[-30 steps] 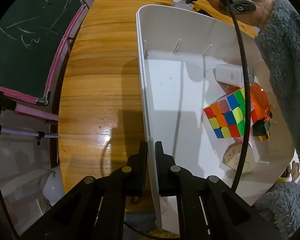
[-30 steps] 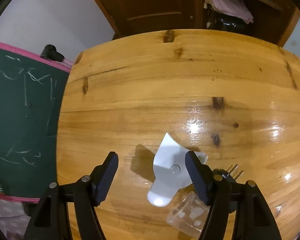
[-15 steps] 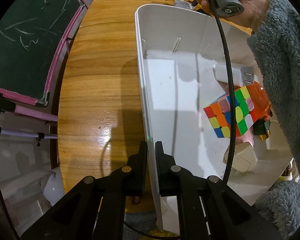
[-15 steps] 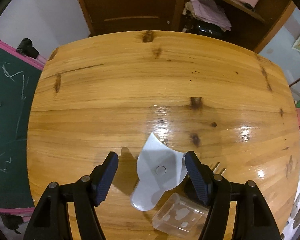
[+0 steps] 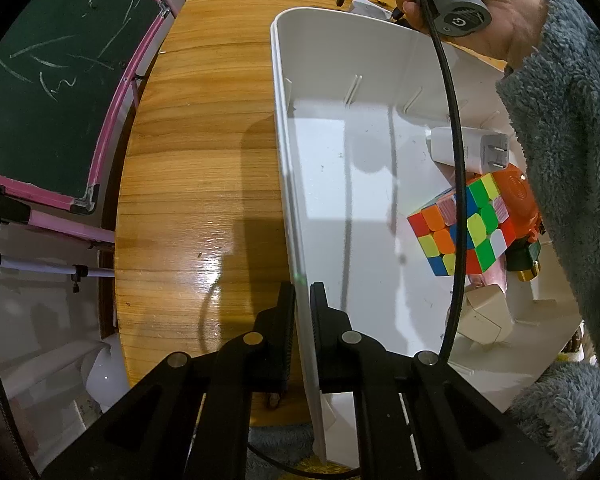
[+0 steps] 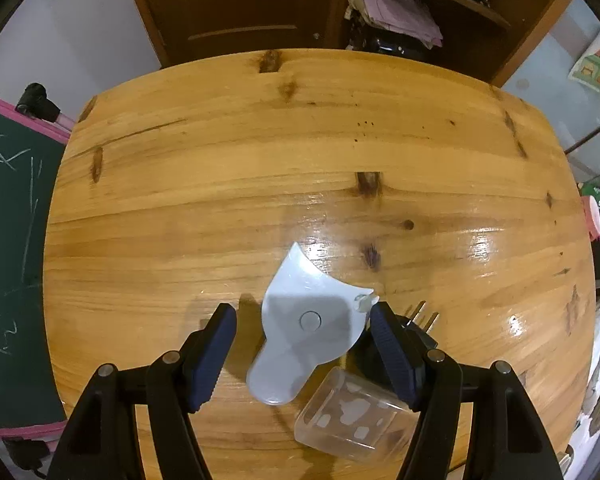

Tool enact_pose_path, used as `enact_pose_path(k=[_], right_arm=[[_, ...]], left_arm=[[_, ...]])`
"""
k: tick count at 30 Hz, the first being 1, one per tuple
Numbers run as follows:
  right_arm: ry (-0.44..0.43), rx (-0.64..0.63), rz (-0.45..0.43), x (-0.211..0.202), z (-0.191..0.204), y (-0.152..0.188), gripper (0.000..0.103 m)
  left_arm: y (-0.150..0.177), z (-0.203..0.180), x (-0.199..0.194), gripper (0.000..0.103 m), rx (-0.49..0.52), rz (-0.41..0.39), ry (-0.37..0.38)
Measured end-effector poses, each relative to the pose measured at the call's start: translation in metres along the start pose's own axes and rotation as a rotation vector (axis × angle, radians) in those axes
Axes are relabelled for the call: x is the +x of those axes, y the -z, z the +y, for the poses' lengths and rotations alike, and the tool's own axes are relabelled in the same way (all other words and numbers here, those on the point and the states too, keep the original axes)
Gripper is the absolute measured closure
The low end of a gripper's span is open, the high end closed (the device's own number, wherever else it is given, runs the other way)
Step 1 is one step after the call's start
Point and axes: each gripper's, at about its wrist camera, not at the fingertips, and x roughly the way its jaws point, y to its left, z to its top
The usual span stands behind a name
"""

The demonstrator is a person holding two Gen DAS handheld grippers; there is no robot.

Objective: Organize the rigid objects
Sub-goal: 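Move the right tool to the white plastic piece and grasp it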

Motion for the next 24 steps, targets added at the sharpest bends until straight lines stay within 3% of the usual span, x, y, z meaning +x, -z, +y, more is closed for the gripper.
enact_pose_path(k=[7,20,23,24], right_arm=[[0.035,-0.024,0.007,0.011,0.009,-0.008,0.019],[-0.008,0.036,0.036,0.025,-0.008,-0.023,0.019],[-0.054,0.051,0.030,0.024,-0.014,-0.024,0.031],[-0.055,0.048,0.020,0.022,-0.015,-0.024,0.043]], left_arm=[[0.000,0.000,0.000,0.094,-0.001,0.000,0.001],[0.000,0.000,0.001,0.094,-0.001,0.001,0.001],[0.000,-0.001,0.001,0.094,-0.001,0.001,0.000],[0.000,-0.002,0.001,0.094,-0.002,0.001,-0.001]])
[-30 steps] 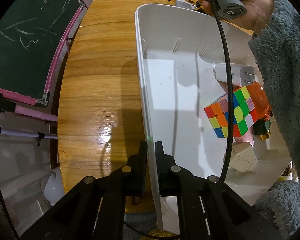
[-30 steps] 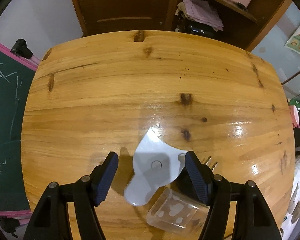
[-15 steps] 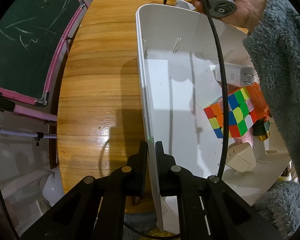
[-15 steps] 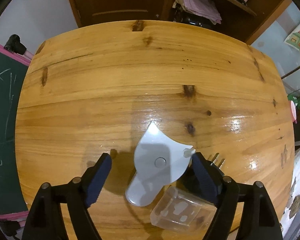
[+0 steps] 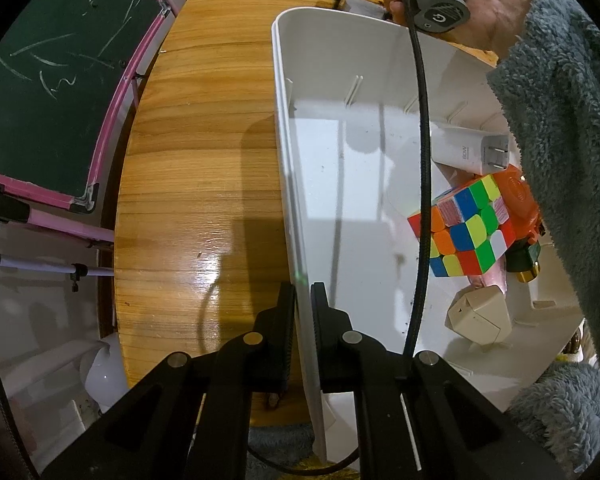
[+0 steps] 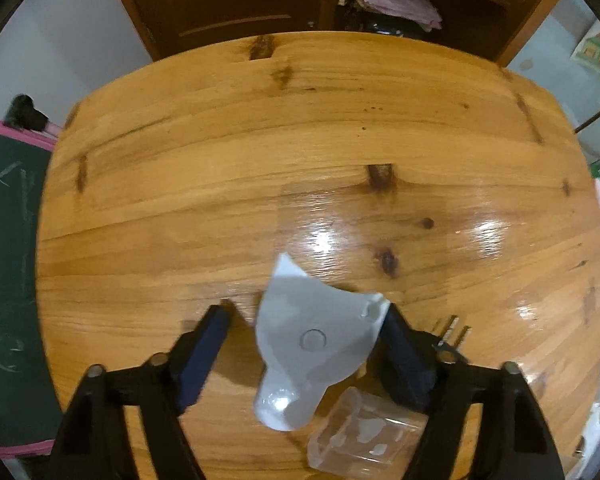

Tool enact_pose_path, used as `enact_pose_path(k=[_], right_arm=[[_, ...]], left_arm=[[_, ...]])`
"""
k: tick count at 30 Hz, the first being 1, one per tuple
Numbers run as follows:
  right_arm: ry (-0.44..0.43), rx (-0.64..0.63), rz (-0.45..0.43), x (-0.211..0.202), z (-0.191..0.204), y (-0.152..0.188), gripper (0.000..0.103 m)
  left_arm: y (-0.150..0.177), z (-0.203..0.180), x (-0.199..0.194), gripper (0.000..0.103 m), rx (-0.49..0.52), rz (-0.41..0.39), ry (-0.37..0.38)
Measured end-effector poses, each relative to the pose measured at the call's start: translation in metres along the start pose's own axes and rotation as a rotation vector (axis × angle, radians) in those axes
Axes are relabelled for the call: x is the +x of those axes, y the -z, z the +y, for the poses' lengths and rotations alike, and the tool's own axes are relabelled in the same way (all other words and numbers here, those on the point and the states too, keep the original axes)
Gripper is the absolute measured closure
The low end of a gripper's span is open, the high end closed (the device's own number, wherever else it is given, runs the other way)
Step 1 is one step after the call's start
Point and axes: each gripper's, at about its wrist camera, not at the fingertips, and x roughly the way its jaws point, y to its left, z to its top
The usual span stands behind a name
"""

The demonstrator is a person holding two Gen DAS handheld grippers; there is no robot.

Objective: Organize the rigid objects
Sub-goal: 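Move the right tool to the white plastic piece and grasp it, then carry the white plastic piece into the tray beside the beige adapter and release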

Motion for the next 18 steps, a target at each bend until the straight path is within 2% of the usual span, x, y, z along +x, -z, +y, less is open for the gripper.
enact_pose_path(k=[8,18], right_arm=[[-0.111,-0.008,0.006,-0.012,-0.018,0.003,0.045],[-0.249,-0.075,-0.141,-0.114,-0.043,0.041,0.045]], left_arm=[[0.001,0.004,0.000,0.094,-0.009,0.002,0.007],[0.001,0.009,0.001,0.094,-0.031,0.001,0.018]])
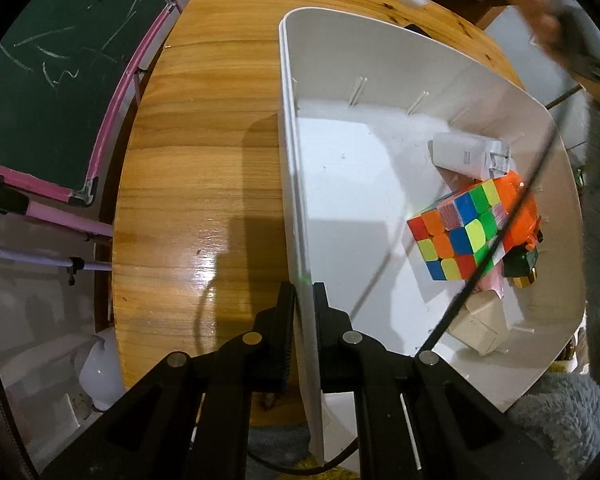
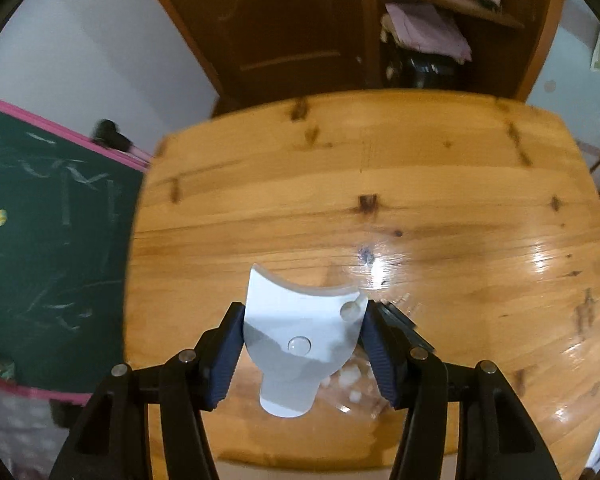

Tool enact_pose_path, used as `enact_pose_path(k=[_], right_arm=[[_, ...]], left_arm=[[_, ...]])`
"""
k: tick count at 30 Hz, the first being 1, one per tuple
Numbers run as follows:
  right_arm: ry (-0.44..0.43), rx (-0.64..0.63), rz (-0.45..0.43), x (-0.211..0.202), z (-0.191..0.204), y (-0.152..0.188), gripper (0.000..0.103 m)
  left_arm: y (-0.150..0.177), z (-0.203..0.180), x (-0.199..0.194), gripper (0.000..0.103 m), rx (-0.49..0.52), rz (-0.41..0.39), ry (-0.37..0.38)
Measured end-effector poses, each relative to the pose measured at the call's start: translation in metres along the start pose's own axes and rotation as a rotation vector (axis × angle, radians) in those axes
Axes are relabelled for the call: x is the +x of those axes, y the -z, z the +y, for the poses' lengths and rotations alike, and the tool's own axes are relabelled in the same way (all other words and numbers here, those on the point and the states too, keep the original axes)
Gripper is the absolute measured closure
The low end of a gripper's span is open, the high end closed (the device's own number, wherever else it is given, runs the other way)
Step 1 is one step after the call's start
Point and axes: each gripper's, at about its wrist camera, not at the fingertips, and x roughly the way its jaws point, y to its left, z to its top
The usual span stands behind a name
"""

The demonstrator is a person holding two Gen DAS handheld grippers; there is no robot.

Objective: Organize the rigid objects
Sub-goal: 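Carry the white plastic piece into the tray beside the beige adapter and release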

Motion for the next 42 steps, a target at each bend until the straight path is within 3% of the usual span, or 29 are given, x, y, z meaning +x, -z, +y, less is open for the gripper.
enact_pose_path(k=[9,18,24,29,38,42], right_arm=[[-0.111,-0.135,-0.147,-0.120,0.008,0.067,0.045],[-0.106,-0.227,-0.183,-0.175,-0.013,0.158,0.045],[0.005,-0.249,-0.177,-0.165,-0.036,0.207,0.045],[0.091,-0.240,-0.138,-0.137,-0.053,0.228,0.045],[0.076,-0.232,0.010,-0.095,-0.064,0.257,0.046],[0.107,-0.225,0.072,-0.083,-0.066,0.263,0.046]], left_arm=[[0.003,-0.001,0.000,0.094,-0.003,-0.011,-0.008],[0.000,-0.009,-0.001,0.094,0.017,-0.008,-0.043],[0.000,-0.011,-0.001,0.094,0.017,-0.011,-0.059],[0.002,-0.012,-0.001,0.094,0.015,-0.018,-0.069],[0.004,-0.014,-0.002,0.094,0.016,-0.024,-0.082],[0.005,-0.014,-0.002,0.094,0.015,-0.023,-0.084]])
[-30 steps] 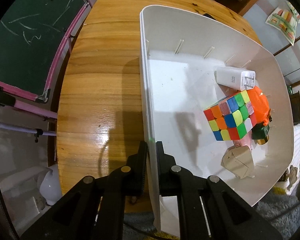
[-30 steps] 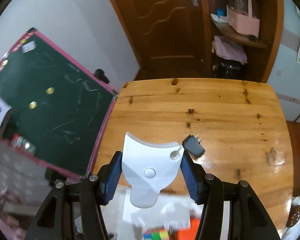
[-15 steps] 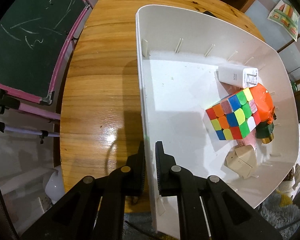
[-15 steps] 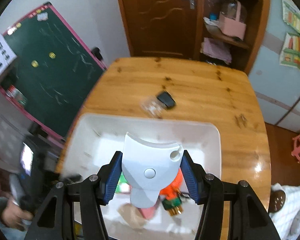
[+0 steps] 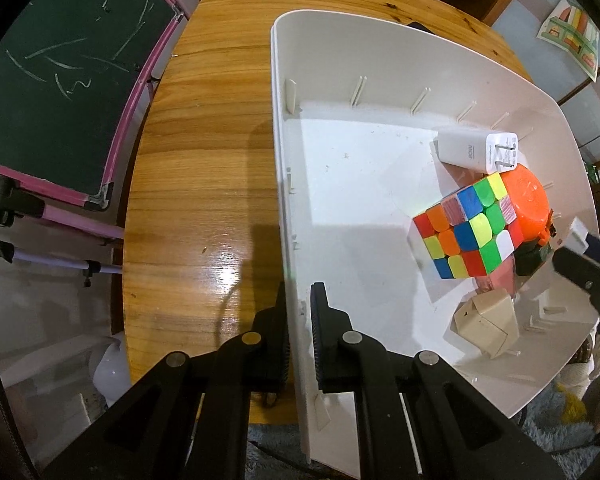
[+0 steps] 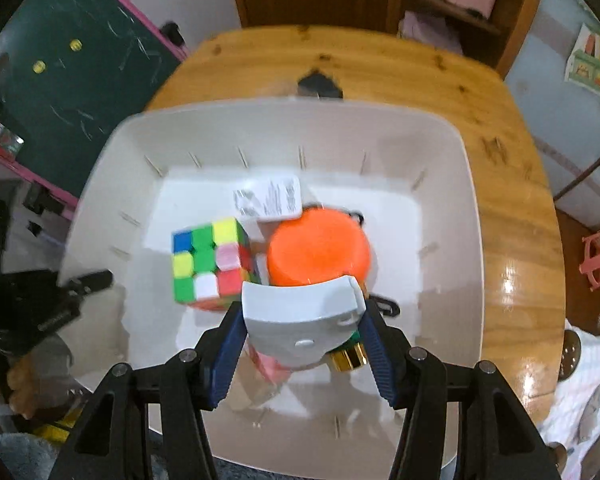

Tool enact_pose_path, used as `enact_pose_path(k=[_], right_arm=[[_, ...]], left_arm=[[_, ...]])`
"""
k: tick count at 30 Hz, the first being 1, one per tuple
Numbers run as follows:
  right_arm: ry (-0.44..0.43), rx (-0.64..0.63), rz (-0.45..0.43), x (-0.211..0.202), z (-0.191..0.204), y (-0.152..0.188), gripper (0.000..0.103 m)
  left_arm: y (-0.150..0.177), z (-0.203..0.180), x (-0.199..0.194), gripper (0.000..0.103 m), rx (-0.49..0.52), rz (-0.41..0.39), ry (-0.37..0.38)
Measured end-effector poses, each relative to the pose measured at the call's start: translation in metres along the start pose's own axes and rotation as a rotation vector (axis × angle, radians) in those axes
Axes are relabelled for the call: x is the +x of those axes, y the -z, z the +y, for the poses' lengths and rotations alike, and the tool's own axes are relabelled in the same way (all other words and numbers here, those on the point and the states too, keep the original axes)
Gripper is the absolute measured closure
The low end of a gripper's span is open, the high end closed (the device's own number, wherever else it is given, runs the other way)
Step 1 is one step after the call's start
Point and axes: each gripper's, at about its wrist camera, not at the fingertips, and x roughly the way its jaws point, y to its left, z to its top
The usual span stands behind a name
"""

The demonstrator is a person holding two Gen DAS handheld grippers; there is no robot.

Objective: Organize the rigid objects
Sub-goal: 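Carry the white plastic piece into the tray beside the beige adapter and release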

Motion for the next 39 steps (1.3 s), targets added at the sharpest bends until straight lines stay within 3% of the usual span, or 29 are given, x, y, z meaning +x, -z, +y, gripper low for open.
enact_pose_path(k=[4,8,14,39], right_arm=[[-0.028,0.027,-0.032,-0.009,-0.005,0.003,0.044],[-0.042,0.047,-0.102,-0.025,-0.007,0.003,0.033],[-0.025,0.020,-0.148,-0.034,-0.001,0.004,0.033],[0.004,-0.018,-0.190,-0.035,0.009,-0.010,0.033]], left_arm=[[0.001,0.000,0.000,0.094,0.001,0.000,-0.002],[0.001,-0.001,0.000,0.094,0.003,0.000,-0.007],[0.002,-0.002,0.000,0.094,0.005,0.001,-0.012],[0.003,-0.002,0.001,0.094,0.011,0.002,-0.008]])
